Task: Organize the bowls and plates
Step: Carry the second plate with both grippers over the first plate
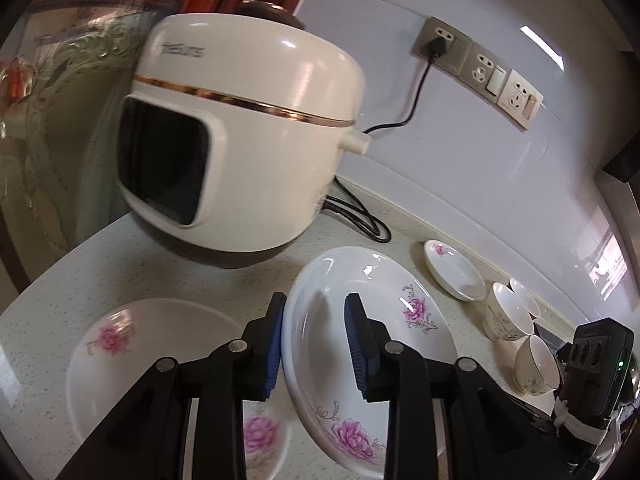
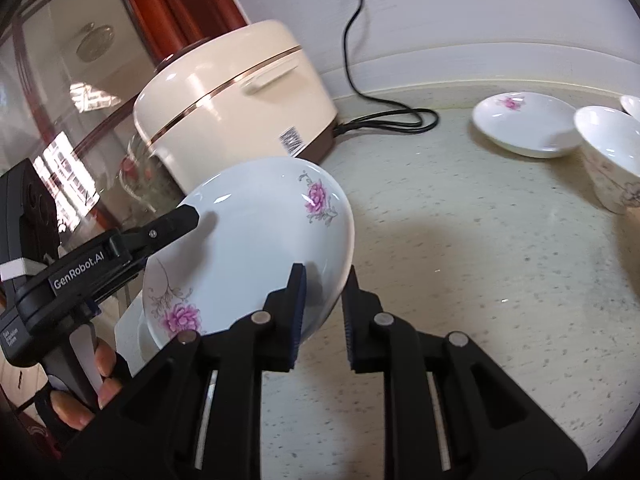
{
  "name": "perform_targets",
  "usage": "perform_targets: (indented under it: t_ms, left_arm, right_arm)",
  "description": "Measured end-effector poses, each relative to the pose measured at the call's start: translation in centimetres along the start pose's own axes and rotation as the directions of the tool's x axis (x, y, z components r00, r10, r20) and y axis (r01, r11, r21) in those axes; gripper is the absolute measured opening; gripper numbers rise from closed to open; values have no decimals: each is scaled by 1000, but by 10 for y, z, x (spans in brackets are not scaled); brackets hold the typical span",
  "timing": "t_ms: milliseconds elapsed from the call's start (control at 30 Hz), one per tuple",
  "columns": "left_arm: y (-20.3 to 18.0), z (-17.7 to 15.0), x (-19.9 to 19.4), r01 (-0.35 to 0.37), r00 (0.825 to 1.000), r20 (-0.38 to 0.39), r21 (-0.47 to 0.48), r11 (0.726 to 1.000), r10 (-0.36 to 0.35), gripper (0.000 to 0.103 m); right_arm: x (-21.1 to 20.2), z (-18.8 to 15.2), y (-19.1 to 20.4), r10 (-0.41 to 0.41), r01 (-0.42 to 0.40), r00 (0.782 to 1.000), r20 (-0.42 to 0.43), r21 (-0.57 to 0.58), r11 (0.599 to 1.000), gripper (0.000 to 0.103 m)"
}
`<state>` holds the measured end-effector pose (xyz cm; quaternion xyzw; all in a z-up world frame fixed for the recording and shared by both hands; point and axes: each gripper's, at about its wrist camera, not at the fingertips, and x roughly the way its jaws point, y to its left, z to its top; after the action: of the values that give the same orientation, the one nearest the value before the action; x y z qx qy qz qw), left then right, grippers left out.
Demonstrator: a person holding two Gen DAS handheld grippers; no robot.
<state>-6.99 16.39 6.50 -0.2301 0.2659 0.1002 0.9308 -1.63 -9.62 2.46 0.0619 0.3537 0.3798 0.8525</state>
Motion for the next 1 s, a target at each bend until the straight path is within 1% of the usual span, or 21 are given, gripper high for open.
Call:
perform_targets:
  t_ms: [300,633,767,833,1000]
  left_arm:
    - [23,-7,-13,-32,999,-8,-5,999,32,30]
    - [61,-13,-19,-63,997,-43,-57,996,60,30]
    - [67,-13,-26,-79,997,-28,-46,996,78,33]
    - [69,-13,-30,-96,995,-15,-36,995,95,33]
    - [76,-10,-38,-140,990,12,-19,990,140,33]
  right_arm:
    - [10,-7,24,29,-30,999,-22,-57,998,22]
    - [18,-13,52,92,-95,995,-26,-131,987,22]
    - [23,-16,64,91,-95,995,-33,-162,982,22]
    - [25,-16,67,106,-110,994,-34,-160,981,22]
    - [35,-17,80,104,-111,993,-48,-185,976,22]
